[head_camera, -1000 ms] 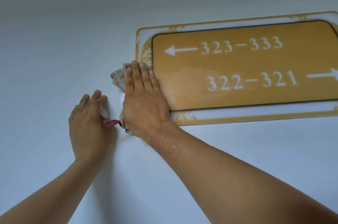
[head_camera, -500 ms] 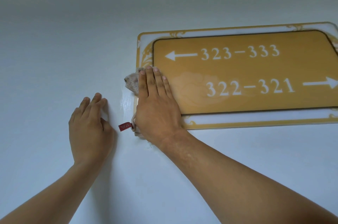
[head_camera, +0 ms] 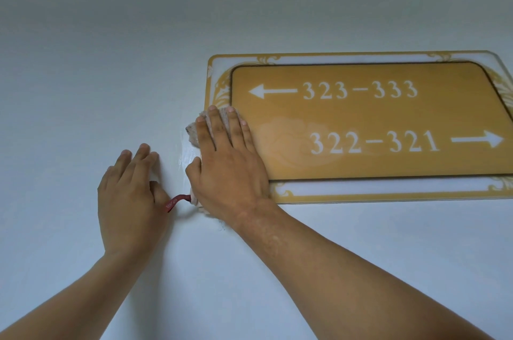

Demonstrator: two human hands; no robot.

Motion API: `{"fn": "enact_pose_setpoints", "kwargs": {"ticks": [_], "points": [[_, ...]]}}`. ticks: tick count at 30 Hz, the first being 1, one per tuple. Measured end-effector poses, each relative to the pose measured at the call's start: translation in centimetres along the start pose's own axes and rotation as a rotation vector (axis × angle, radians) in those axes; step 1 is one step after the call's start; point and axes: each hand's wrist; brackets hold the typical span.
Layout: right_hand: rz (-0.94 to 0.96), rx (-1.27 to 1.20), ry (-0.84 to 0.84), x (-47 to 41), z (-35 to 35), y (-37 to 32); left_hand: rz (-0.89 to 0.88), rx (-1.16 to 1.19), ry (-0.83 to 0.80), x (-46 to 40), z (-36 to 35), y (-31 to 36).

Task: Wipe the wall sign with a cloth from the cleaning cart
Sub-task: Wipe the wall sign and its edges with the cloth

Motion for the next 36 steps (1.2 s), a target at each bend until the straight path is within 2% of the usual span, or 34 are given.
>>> {"fn": "enact_pose_setpoints", "kwargs": {"ticks": [8, 19, 36], "points": [[0.022, 0.059, -0.039, -0.2, -0.1, 0.5, 0.028, 0.029, -0.067, -0.4, -0.3, -0.1], [0.039, 0.053, -0.078, -0.1, 0.3, 0.6, -0.335, 0.004, -0.208, 0.3, 0.3, -0.5], [0.068, 0.063, -0.061, 0.1, 0.7, 3.2, -0.267, 0.057, -0.150, 0.2, 0.4, 0.0]]}}
Point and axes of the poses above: each hand's wrist, its own x-axis away from the middle knuckle, its own z-axis out of the back of the hand, y = z × x, and after that the axes turned 7 degrees about -z, right-handed
